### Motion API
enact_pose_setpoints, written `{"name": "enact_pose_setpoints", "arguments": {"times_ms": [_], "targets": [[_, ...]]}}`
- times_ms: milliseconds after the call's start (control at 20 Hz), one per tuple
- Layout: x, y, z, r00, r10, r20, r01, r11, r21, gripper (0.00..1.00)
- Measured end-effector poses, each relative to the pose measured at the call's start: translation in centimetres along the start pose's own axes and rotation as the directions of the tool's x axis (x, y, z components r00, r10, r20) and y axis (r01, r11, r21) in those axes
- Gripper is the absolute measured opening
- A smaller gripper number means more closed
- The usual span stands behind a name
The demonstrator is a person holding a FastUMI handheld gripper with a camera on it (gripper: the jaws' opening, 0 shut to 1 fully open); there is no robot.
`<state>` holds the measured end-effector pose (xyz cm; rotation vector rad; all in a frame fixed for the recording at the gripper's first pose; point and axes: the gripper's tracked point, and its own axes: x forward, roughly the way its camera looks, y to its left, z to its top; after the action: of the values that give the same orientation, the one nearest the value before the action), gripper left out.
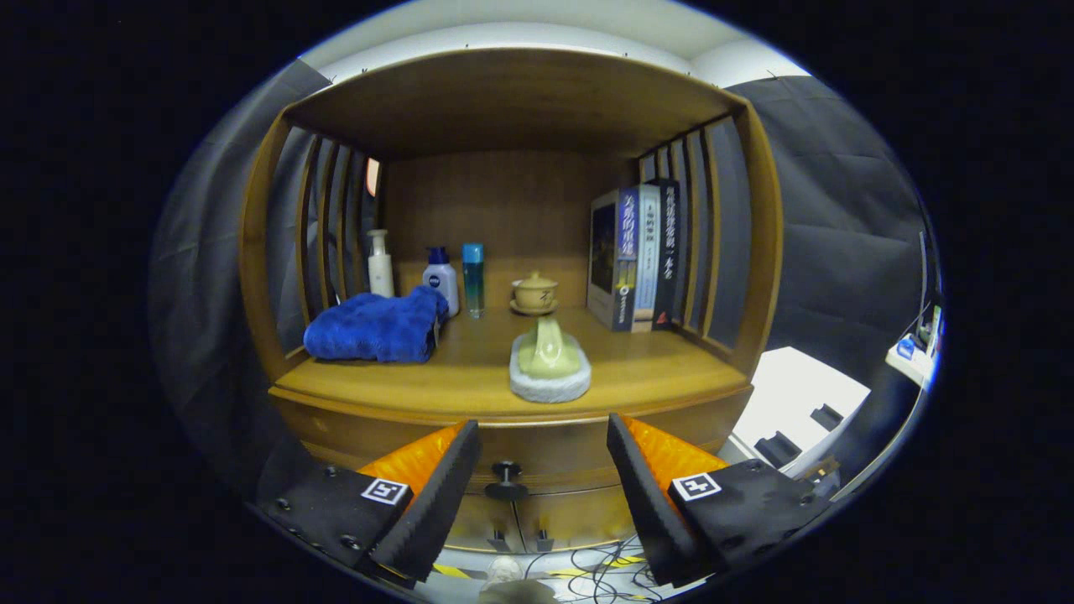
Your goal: Pull open the drawer, take out the items inside it, and place them on the countertop above the cabinet.
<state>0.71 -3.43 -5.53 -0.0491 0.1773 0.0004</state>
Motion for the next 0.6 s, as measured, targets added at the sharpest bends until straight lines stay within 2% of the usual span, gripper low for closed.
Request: {"name": "enact_pose_setpoints", "arguments": {"times_ms": [350,600], "targets": [[-3.9,-1.1,7.5,0.996,-0.017,0.087,0.015,1.000,0.020,0.98],[-5.2,-0.7,9.1,0.993,0.005,0.118,-0.007,1.000,0.022,0.98]]}}
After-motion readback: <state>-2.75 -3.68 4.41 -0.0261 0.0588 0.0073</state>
